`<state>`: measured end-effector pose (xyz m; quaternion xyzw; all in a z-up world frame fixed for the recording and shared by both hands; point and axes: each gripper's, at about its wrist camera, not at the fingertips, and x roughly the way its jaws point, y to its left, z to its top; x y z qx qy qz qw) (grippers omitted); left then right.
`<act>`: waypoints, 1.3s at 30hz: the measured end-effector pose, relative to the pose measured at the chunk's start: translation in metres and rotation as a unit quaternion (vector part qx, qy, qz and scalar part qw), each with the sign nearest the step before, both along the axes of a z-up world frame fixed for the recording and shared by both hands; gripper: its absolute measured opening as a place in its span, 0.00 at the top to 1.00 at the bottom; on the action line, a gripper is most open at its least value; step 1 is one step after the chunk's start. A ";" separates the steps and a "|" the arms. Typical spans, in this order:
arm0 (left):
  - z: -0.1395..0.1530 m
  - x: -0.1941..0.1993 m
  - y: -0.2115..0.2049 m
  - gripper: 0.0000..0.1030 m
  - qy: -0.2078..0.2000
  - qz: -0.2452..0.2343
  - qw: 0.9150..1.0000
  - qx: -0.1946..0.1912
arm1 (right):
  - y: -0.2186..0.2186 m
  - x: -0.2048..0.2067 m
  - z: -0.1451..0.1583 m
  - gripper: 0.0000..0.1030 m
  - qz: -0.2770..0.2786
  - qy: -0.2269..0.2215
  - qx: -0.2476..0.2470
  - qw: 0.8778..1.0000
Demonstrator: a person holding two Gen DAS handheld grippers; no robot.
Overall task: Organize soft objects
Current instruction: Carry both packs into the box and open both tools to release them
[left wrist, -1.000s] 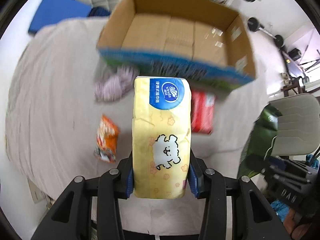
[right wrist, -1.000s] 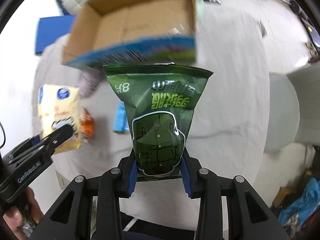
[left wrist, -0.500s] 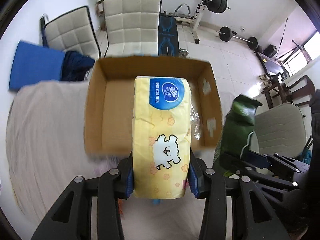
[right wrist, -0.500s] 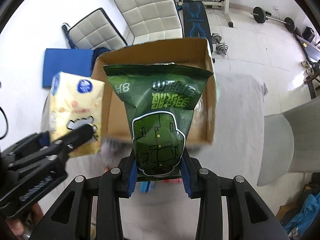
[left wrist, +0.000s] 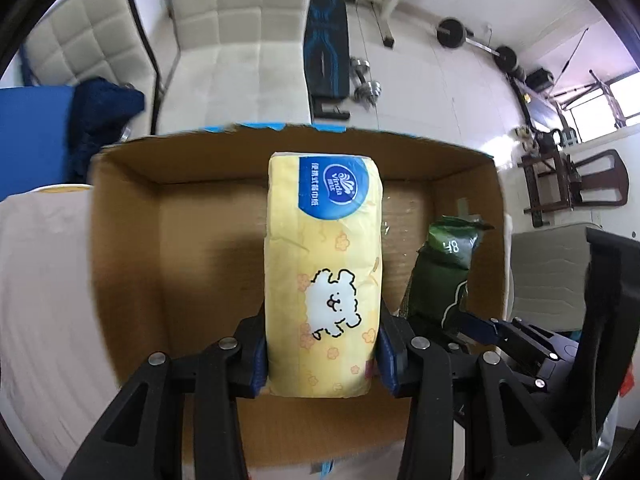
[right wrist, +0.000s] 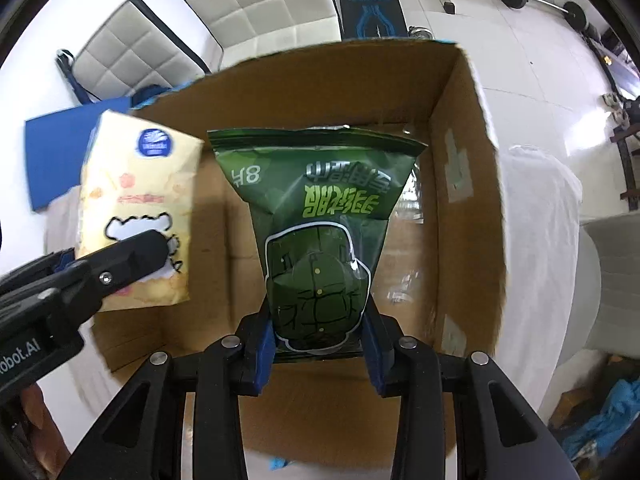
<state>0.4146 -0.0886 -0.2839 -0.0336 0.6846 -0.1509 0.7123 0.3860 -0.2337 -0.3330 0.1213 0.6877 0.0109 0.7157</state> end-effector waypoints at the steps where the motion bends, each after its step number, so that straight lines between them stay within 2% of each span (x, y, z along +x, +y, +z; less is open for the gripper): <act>1: -0.006 0.005 -0.002 0.61 0.007 -0.001 1.000 -0.005 | 0.000 0.000 -0.003 0.62 0.000 0.001 -0.004 1.000; 5: -0.029 0.021 -0.008 0.61 0.032 0.002 0.999 -0.012 | 0.006 0.013 -0.018 0.61 0.004 0.003 -0.021 1.000; 11: -0.039 0.028 -0.016 0.58 0.046 0.003 0.999 0.006 | 0.006 0.022 -0.024 0.59 0.006 0.009 -0.031 0.999; 13: -0.041 0.027 -0.017 0.58 0.053 0.008 0.999 0.005 | 0.002 0.028 -0.031 0.43 0.006 0.022 -0.034 0.999; 14: -0.038 0.026 -0.018 0.57 0.050 0.007 0.999 0.001 | 0.002 0.028 -0.031 0.31 0.003 0.022 -0.030 0.999; 15: -0.037 0.026 -0.017 0.53 0.047 0.007 0.999 0.005 | 0.001 0.027 -0.029 0.29 0.001 0.019 -0.022 1.000; 17: -0.033 0.025 -0.016 0.47 0.042 0.006 0.999 0.009 | 0.001 0.024 -0.026 0.27 0.001 0.021 -0.023 1.000; 19: -0.026 0.023 -0.012 0.44 0.030 0.008 0.999 0.018 | 0.002 0.019 -0.019 0.21 0.004 0.021 -0.038 0.999; 25: 0.005 0.011 -0.001 0.31 -0.010 0.005 0.999 0.045 | 0.009 0.013 0.000 0.20 0.008 0.027 -0.048 0.998; 27: 0.016 0.004 0.004 0.20 -0.023 0.007 0.998 0.056 | 0.010 0.012 0.005 0.18 0.011 0.026 -0.055 0.998; 28: 0.019 0.000 0.006 0.16 -0.030 0.008 0.998 0.057 | 0.011 0.010 0.006 0.16 0.013 0.026 -0.056 0.998; 30: 0.027 -0.009 0.012 0.06 -0.039 0.012 0.997 0.059 | 0.012 0.001 0.014 0.03 0.012 0.026 -0.056 0.998; 33: 0.036 -0.022 0.020 0.03 -0.054 0.019 0.996 0.065 | 0.019 -0.014 0.024 0.00 0.008 0.013 -0.045 0.999; 39: 0.059 -0.048 0.034 0.01 -0.086 0.031 0.993 0.068 | 0.034 -0.044 0.047 0.00 0.006 -0.018 -0.067 0.998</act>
